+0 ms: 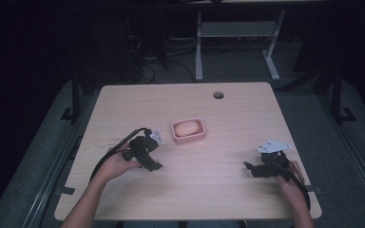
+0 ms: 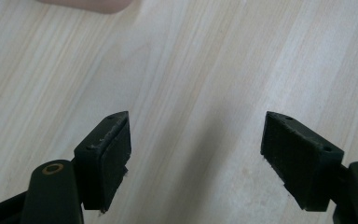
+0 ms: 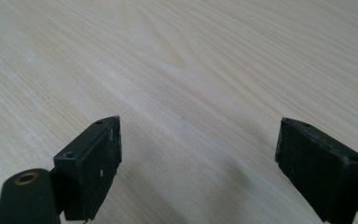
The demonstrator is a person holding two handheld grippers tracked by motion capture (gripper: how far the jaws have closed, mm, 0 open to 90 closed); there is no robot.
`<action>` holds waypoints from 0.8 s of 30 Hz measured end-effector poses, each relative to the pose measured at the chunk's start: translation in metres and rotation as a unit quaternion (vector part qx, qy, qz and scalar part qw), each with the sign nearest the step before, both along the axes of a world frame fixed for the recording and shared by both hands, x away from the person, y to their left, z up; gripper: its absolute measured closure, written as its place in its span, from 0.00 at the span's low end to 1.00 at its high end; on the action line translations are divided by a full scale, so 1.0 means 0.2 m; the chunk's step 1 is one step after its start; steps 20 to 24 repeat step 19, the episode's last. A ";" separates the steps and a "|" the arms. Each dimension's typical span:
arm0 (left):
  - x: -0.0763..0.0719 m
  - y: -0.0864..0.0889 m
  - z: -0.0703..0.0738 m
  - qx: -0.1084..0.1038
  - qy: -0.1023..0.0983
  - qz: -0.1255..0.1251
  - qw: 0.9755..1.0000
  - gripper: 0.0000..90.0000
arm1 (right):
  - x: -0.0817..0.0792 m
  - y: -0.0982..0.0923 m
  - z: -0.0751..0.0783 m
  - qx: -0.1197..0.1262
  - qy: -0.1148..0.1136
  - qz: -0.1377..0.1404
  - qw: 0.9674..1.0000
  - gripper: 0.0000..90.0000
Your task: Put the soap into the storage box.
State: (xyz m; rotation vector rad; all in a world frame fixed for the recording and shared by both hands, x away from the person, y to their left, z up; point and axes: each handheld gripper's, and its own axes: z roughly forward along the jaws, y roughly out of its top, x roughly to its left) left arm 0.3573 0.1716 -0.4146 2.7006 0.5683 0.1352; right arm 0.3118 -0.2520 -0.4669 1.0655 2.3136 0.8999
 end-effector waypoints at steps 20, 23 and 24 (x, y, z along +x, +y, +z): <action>-0.19 0.15 -0.09 -0.011 -0.015 0.022 1.000 0.26 | -0.01 0.02 0.00 -0.005 0.000 0.006 1.000 0.15; -0.19 0.15 -0.09 -0.011 -0.015 0.022 1.000 0.26 | -0.01 0.02 0.00 -0.005 0.000 0.006 1.000 0.15; -0.19 0.15 -0.09 -0.011 -0.015 0.022 1.000 0.26 | -0.01 0.02 0.00 -0.005 0.000 0.006 1.000 0.15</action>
